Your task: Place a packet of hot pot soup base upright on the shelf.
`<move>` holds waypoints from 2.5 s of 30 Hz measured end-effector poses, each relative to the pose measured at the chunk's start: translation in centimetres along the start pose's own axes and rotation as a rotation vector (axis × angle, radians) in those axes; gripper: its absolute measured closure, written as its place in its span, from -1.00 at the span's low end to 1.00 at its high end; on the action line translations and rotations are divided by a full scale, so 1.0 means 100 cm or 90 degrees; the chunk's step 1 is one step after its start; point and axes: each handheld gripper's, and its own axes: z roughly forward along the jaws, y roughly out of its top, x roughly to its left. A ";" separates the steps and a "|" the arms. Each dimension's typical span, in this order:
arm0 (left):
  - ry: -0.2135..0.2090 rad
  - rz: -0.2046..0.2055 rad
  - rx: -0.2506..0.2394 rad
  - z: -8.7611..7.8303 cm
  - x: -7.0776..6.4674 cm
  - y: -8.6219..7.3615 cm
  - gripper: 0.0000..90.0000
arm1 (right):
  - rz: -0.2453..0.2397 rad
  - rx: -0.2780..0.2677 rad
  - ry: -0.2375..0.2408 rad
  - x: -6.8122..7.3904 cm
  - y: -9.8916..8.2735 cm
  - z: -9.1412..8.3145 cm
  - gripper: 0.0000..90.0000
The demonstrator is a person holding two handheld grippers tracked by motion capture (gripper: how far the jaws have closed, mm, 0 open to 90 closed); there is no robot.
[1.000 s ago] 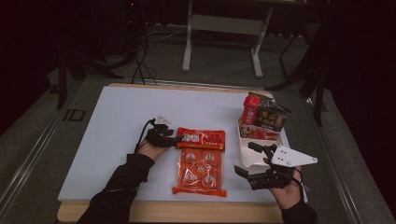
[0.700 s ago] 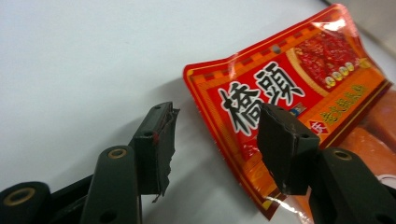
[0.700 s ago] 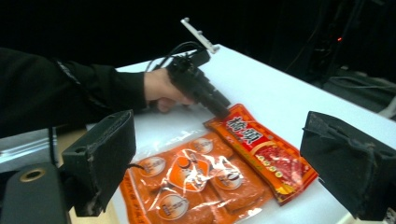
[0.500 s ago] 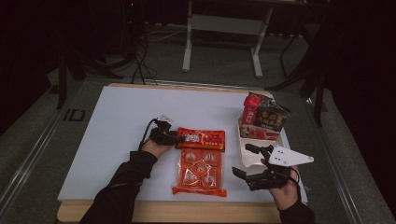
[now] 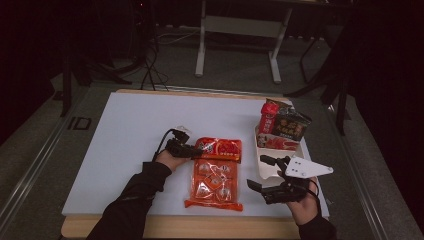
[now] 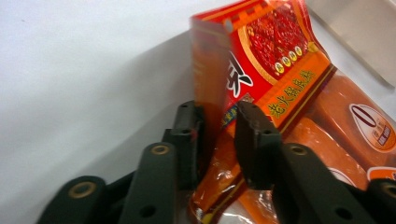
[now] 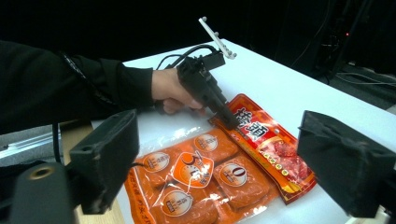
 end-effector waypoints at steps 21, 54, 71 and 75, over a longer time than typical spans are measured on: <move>0.065 0.035 -0.059 -0.039 -0.031 0.007 0.98 | -0.020 -0.002 -0.016 -0.001 0.001 0.002 -0.70; 0.023 0.096 -0.142 -0.092 -0.071 0.012 0.98 | -0.008 0.024 -0.045 -0.001 0.005 -0.005 -0.63; -0.026 0.162 -0.192 -0.114 -0.103 0.011 0.99 | 0.010 0.016 -0.091 -0.011 0.006 -0.017 -0.57; -0.041 0.173 -0.201 -0.116 -0.105 0.010 0.99 | 0.015 0.007 -0.094 -0.013 0.007 -0.015 -0.57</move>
